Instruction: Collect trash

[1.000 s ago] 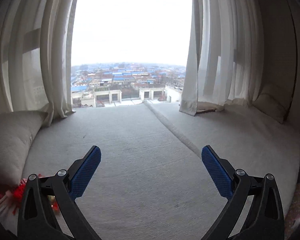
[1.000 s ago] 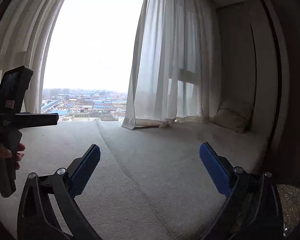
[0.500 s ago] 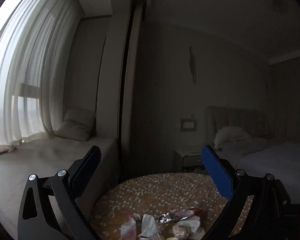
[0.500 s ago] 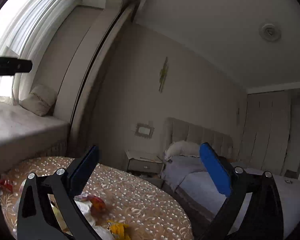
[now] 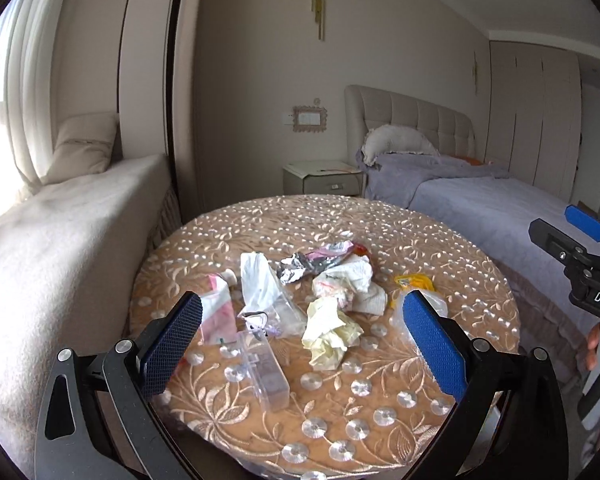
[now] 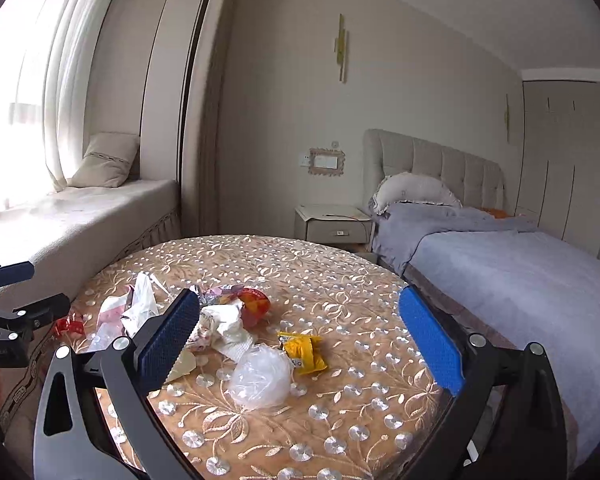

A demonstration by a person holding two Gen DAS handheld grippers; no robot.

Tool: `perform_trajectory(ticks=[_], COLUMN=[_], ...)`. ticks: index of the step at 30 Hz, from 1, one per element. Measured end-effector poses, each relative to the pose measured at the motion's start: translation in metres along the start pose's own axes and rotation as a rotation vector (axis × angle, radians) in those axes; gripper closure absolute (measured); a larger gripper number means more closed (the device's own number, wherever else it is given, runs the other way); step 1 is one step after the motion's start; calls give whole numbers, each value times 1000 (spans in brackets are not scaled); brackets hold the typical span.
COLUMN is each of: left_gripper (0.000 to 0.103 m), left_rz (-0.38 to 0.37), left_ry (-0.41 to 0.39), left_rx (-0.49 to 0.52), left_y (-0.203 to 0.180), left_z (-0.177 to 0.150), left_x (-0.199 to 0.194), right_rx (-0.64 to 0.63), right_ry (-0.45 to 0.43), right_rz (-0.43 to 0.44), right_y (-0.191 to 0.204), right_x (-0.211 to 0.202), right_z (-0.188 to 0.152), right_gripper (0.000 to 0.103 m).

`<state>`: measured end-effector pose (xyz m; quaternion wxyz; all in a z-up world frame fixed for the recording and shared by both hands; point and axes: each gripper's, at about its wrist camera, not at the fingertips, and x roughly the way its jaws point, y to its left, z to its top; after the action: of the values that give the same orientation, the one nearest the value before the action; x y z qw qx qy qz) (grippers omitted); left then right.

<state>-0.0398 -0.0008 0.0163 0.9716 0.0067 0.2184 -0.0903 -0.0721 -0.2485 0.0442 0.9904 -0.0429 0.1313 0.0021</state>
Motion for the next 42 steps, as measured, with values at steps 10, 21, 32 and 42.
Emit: perform_trajectory(ticks=[10,21,32,42], left_gripper=[5,5,5,5], left_rz=[77,114,112,139], left_ry=[-80,-87,-89,-85], left_rx=[31,22,20,13], left_y=[-6,-3,-3,0], left_z=[13,15,15,16], left_x=[-28,-31,-31,-29], right_rx=[-108,-74,-103,-109], right_ry=[-34,-3,18,13], right_rz=[11,36,9,17], right_y=[19,10,13,14], right_x=[-13,-6,-1,-1], right_z=[-1,-4,-10,-10], right_gripper=[4,4,4,4])
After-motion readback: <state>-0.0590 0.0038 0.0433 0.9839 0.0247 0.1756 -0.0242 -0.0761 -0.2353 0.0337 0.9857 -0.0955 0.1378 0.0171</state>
